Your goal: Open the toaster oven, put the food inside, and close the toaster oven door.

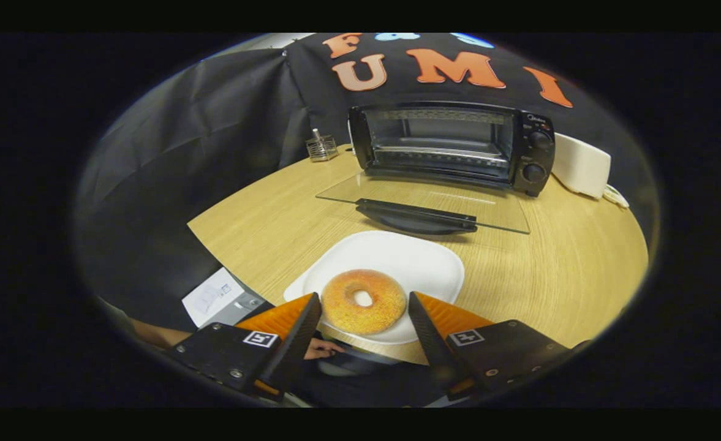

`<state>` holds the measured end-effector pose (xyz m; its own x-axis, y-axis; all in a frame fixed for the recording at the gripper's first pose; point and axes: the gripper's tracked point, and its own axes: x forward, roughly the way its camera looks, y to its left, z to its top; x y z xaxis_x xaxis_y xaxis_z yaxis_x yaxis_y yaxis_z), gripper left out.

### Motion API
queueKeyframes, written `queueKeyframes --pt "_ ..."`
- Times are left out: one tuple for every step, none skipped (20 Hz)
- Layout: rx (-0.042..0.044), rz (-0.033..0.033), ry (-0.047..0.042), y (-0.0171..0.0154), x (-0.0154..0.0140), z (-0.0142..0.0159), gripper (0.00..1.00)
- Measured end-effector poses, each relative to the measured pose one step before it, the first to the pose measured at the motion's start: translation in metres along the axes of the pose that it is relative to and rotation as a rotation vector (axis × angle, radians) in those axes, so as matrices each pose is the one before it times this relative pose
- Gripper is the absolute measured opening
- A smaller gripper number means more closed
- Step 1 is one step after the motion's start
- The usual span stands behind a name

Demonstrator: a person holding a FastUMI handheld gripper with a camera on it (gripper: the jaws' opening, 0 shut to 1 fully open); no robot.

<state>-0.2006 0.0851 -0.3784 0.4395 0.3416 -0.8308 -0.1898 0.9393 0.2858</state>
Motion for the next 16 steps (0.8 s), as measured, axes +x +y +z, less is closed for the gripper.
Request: queueKeyframes --pt "0.00989 0.00169 -0.01 -0.00177 0.00015 0.00226 0.77" --pt "0.01363 0.00214 -0.00142 -0.00113 0.00144 -0.00025 0.74" --pt "0.0175 0.00331 -0.00504 -0.00142 -0.0002 0.00083 0.66" --pt "0.01586 0.00028 -0.0052 -0.00104 -0.00007 0.00204 0.63" --pt "0.01418 -0.00039 -0.01347 -0.00172 -0.00154 0.00342 0.55" --pt "0.02255 0.00621 -0.01734 -0.0008 -0.00104 0.00614 0.53" --pt "0.03552 0.01705 -0.0238 0.00179 -0.00164 0.00783 0.5" --pt "0.03338 0.01712 -0.02258 0.00246 -0.00038 0.00872 0.5" --pt "0.03556 0.01486 -0.02895 0.00087 -0.00066 0.00973 0.5" --pt "0.03979 0.01369 -0.03473 0.00076 0.00017 0.01291 0.5" --pt "0.03915 0.01239 -0.03025 0.0007 0.00046 0.0117 0.5" --pt "0.0436 0.01622 -0.03316 0.00183 0.00234 0.01249 0.5" --pt "0.04035 0.00991 -0.03089 0.0001 0.00285 0.01244 0.5" --pt "0.03915 0.00768 -0.02403 0.00041 0.00486 0.0101 0.5" --pt "0.03868 0.00825 -0.02282 0.001 0.00528 0.01015 0.5" --pt "0.04096 0.00689 -0.02394 0.00107 0.00773 0.00944 0.49"
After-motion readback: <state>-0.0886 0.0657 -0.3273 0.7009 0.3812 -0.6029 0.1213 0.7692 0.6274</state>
